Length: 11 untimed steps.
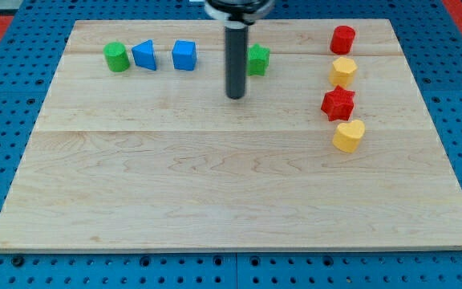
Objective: Push your arm to the top right corner of the board
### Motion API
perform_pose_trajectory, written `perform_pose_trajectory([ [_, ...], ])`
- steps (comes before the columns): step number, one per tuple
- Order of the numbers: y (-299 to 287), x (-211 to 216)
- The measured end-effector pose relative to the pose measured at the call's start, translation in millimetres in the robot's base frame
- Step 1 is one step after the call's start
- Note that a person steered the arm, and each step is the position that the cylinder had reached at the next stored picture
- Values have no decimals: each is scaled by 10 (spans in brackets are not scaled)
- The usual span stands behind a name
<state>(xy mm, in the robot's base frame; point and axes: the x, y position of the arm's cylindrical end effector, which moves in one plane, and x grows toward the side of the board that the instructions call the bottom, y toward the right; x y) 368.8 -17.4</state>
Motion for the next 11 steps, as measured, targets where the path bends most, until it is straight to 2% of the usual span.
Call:
perform_pose_trajectory([
  [1,-57,0],
  [2,289,-20],
  [6,1644,-890],
  [7,2155,-921],
  [8,2398,-929],
  [9,2752,-1301],
  [10,2675,-1569],
  [11,2033,-1612],
])
